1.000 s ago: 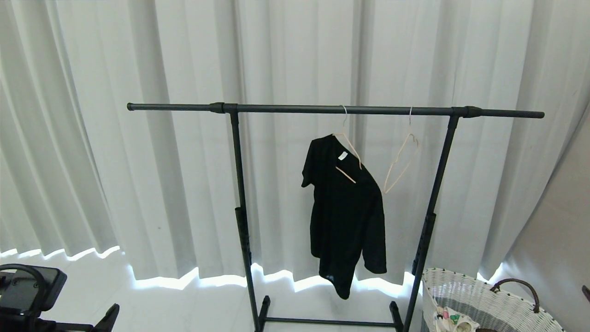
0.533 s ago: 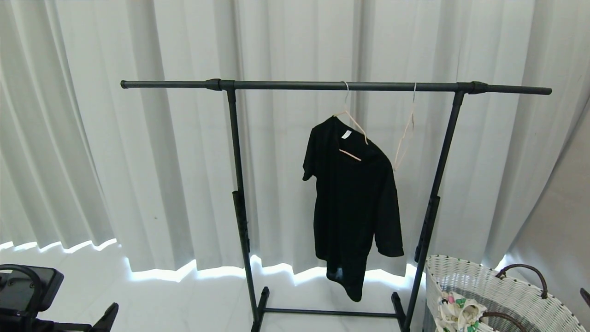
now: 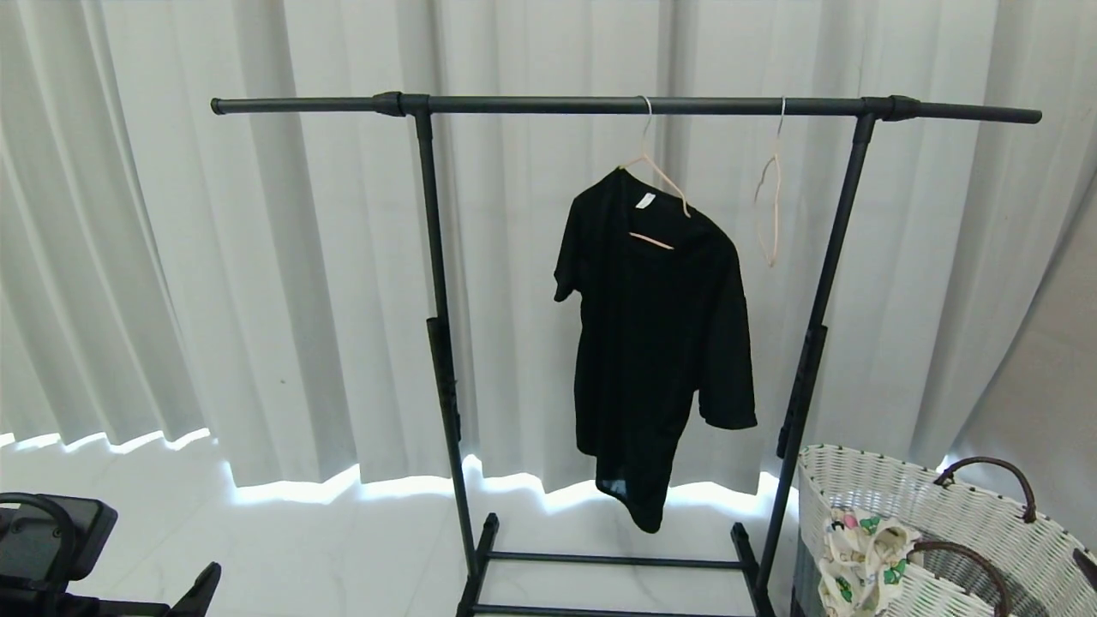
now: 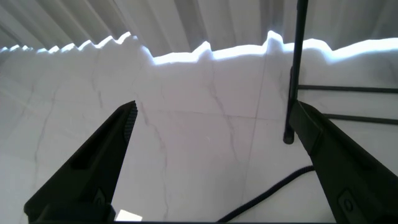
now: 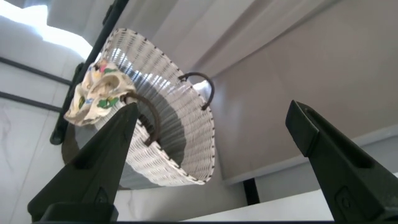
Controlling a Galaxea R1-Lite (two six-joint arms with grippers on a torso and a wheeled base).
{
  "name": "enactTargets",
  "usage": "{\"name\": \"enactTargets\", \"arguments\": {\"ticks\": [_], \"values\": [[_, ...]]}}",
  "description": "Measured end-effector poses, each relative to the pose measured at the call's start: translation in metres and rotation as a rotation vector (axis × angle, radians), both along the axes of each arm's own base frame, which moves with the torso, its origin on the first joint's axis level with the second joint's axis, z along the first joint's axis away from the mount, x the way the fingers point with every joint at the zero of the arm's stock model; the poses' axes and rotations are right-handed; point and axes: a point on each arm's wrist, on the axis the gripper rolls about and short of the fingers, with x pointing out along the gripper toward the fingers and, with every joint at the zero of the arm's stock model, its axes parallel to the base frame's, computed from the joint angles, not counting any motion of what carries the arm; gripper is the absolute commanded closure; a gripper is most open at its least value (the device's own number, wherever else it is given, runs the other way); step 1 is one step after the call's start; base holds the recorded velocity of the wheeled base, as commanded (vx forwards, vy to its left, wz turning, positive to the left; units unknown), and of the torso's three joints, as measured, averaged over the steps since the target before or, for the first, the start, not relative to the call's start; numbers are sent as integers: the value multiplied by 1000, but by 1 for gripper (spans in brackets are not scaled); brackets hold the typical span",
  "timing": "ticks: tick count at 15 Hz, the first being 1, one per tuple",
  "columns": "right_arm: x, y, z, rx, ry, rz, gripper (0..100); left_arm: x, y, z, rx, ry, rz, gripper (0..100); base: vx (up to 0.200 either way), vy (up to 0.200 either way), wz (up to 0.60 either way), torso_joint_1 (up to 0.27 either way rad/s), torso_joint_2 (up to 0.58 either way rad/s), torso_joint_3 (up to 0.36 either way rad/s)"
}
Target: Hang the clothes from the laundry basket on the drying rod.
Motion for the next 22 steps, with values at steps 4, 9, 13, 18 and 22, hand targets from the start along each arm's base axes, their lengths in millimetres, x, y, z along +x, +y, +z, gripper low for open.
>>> {"name": "enactTargets", "arguments": {"ticks": [4, 9, 13, 18, 22], "values": [[-1, 0, -4, -4, 14, 1, 0, -2, 0, -1, 2, 17, -4, 0, 0, 0, 0, -55, 182, 120], [-1, 0, -7, -6, 23, 0, 0, -11, -3, -2, 6, 21, -40, 0, 0, -40, 0, -19, 45, 41], [-2, 0, -8, -7, 29, 1, 0, -25, -8, -5, 12, 49, -127, 0, 0, -200, 0, 0, 6, 4], [-2, -1, -10, -8, 35, 1, 0, -38, -7, -5, 11, 26, -150, 0, 0, -80, 0, 0, 1, 3], [-3, 0, -16, -8, 59, 15, 0, -39, -7, -3, 4, 9, -160, 0, 50, 0, 0, -1, -1, 3]]}}
